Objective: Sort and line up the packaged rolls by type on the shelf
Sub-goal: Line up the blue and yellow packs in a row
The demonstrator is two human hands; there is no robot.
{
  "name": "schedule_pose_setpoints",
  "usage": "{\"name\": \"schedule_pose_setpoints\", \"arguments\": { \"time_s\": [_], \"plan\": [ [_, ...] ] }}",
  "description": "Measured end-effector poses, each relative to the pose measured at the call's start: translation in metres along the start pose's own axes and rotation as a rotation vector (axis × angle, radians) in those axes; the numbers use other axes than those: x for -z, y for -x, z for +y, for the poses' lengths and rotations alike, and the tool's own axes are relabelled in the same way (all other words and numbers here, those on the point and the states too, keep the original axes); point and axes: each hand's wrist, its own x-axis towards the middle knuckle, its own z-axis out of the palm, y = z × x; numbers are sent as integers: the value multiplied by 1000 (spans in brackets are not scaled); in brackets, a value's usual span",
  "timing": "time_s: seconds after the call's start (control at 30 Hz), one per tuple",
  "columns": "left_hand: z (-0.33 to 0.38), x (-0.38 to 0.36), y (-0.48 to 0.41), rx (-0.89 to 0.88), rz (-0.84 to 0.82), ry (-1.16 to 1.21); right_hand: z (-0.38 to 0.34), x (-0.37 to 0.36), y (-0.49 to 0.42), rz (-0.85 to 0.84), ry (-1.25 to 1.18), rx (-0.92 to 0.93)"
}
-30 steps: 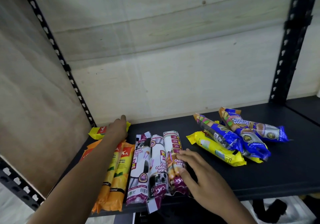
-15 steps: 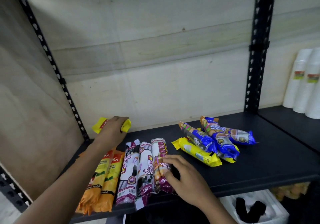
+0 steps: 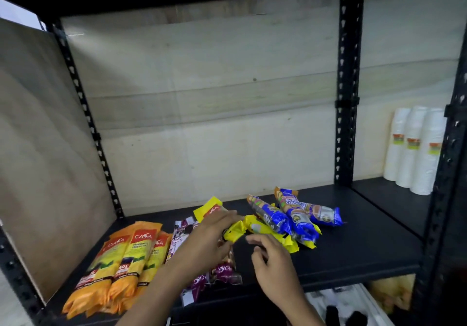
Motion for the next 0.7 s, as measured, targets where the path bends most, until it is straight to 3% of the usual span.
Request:
{"name": "schedule_pose_setpoints", "arguments": {
  "time_s": [0.2, 0.37, 0.7],
  "plan": [
    [16, -30, 9, -119, -106, 4, 13, 25, 8, 71, 89, -20],
    [14, -43, 15, -124, -237, -45, 25, 29, 14, 15, 73, -71],
    [18, -44, 19, -97, -308, -72, 33, 28, 21, 26, 11, -110]
  ]
}}
